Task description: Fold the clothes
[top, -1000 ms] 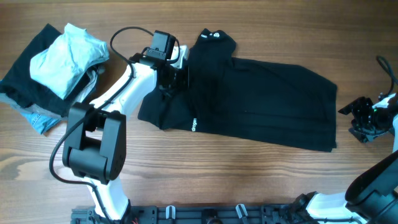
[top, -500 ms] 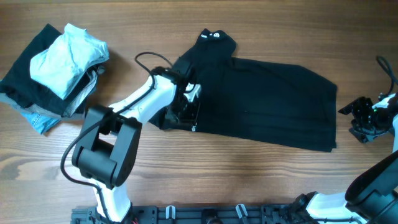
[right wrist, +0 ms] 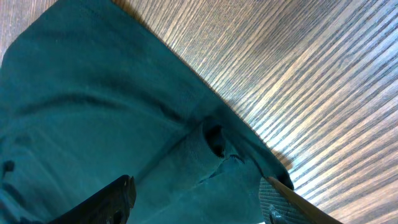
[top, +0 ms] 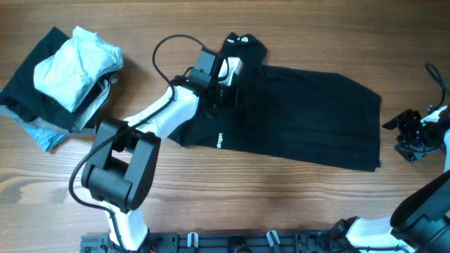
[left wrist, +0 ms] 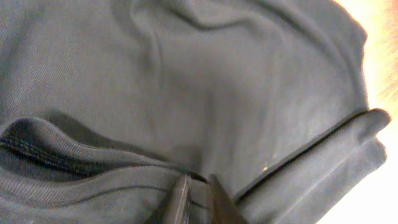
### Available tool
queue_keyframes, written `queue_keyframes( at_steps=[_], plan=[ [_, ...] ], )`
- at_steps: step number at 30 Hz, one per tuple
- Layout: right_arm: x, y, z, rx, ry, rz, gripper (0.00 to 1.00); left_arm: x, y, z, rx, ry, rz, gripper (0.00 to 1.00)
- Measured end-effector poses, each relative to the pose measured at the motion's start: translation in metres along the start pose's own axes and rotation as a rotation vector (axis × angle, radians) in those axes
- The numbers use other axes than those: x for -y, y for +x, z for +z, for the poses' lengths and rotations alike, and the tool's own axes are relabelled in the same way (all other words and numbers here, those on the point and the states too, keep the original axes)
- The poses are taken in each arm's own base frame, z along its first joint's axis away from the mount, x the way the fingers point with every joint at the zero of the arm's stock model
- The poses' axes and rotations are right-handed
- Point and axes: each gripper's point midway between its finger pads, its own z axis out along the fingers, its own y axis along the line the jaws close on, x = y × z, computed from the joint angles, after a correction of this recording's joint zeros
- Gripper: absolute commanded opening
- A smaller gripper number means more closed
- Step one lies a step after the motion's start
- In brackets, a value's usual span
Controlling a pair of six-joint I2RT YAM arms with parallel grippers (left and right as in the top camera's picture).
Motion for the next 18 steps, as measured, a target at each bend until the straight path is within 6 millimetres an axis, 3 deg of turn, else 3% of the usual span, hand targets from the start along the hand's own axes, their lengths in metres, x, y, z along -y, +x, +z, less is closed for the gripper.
queue_keyframes(
  at_steps=[2, 5, 7, 8, 9, 11, 14, 15, 18],
  plan=[
    [0.000, 0.001, 0.000, -0.004, 0.001, -0.011, 0.74, 0.002, -0.010, -0.008, 0.003, 0.000, -0.018, 0.31],
    [0.002, 0.005, 0.000, -0.020, 0.006, -0.037, 0.75, -0.009, -0.009, -0.025, -0.030, -0.027, -0.056, 0.49],
    [0.003, 0.007, 0.003, -0.024, 0.007, -0.044, 0.68, -0.013, -0.002, -0.040, -0.065, -0.047, -0.074, 0.50],
    [0.005, 0.009, 0.007, -0.024, 0.007, -0.044, 0.62, -0.014, 0.005, -0.045, -0.097, -0.058, -0.080, 0.48],
    [0.007, 0.010, 0.013, -0.018, 0.006, -0.044, 0.50, -0.015, 0.016, -0.048, -0.138, -0.066, -0.086, 0.39],
    [0.014, 0.015, 0.025, -0.014, 0.011, -0.030, 0.40, -0.015, 0.033, -0.050, -0.206, -0.081, -0.088, 0.37],
    [0.020, 0.019, 0.041, 0.003, 0.007, 0.002, 0.41, -0.021, 0.047, -0.046, -0.242, -0.132, -0.060, 0.43],
    [0.022, 0.022, 0.046, 0.005, 0.005, 0.010, 0.50, -0.023, 0.052, -0.045, -0.253, -0.145, -0.057, 0.44],
    [0.026, 0.030, 0.057, 0.003, -0.010, 0.038, 0.43, -0.031, 0.061, -0.041, -0.261, -0.164, -0.056, 0.44]
  ],
)
